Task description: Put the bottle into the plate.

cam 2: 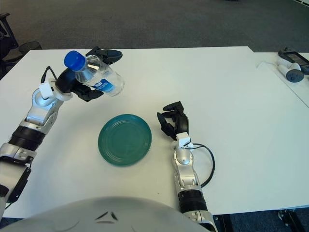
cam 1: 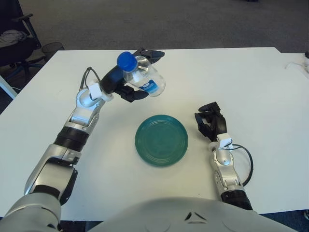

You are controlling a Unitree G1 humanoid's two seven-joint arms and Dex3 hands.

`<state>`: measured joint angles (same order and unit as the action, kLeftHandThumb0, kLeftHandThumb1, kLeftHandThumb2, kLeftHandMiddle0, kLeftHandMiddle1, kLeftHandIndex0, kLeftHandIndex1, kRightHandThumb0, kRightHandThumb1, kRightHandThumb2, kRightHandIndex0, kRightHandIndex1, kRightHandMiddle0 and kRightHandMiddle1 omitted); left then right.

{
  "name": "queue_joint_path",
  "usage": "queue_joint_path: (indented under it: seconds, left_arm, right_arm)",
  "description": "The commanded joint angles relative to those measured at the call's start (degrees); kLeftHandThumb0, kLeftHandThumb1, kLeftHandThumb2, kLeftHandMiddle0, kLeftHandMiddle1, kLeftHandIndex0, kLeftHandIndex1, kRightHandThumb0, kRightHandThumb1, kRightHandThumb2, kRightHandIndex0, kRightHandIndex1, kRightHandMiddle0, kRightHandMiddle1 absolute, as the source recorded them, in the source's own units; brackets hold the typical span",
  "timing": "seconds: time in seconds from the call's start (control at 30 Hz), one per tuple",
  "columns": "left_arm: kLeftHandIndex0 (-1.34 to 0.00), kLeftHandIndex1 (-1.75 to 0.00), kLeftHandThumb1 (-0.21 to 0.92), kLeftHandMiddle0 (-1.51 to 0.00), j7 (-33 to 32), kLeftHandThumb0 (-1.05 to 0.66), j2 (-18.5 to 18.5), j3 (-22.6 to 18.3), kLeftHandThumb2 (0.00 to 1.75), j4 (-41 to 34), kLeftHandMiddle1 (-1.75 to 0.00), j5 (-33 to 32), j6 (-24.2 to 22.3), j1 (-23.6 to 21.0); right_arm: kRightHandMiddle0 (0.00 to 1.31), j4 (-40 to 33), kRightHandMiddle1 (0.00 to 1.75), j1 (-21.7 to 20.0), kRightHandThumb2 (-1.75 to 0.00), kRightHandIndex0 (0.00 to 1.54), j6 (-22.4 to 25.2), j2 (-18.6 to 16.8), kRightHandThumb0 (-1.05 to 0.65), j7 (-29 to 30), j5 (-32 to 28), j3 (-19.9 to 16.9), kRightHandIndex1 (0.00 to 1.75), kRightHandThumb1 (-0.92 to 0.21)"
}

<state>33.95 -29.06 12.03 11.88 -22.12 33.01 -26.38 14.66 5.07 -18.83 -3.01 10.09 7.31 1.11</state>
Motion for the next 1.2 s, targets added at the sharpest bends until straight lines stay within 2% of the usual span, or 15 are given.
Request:
queue_joint_path:
  seconds: [0.0,0.3,0.5,0.87,1.1,1.17]
  left_arm:
    - [-0.05,-0.89,0.92,-0.32,1.7,-0.86,1.2,-2.1,0.51,-2.0,-0.02,0.1,-1.5,1.0]
    - [-0.06,-0.89,0.92,-0.31,4.6,-0.85,4.5,-4.0,0.46,0.6,-0.01,3.9,1.6,-0.2]
    - [-0.02,-0.88,0.92,-0.29,7.5,-0.83,5.2,-4.8,0.53,1.1,0.00,4.2,3.0,-0.2]
    - [0.00,-0.87,0.92,-0.27,8.1,-0.81,6.9,-6.1,0.58,2.8,0.00,6.9,6.1,-0.2]
    - [-0.01,-0.88,0.92,-0.27,7.5,-0.82,7.7,-6.2,0.51,3.1,0.00,9.1,7.1,-0.1]
    - [-0.01,-0.89,0.92,-0.27,6.6,-0.82,8.1,-5.7,0.49,3.2,0.00,11.8,7.7,0.4]
  right_arm:
    - [0.29,5.4,1.67,4.9,-0.36,0.39,6.3,0.1,0.00,-0.7,-1.2,-0.8,1.33,-0.92]
    - [0.31,4.8,1.66,5.2,-0.35,0.40,6.8,-0.2,0.00,-0.7,-1.1,-0.9,1.31,-0.92]
    - [0.31,4.5,1.66,5.5,-0.35,0.40,6.9,-0.2,0.00,-0.7,-1.0,-0.8,1.30,-0.92]
    - [0.31,4.8,1.67,5.5,-0.35,0.40,6.5,-0.3,0.00,-0.8,-1.2,-1.0,1.30,-0.92]
    - [0.31,5.0,1.67,5.4,-0.35,0.40,6.7,-0.3,0.00,-0.9,-1.1,-1.1,1.31,-0.92]
    - [0.30,5.1,1.67,5.4,-0.35,0.40,6.5,-0.3,0.00,-0.9,-1.2,-1.1,1.31,-0.92]
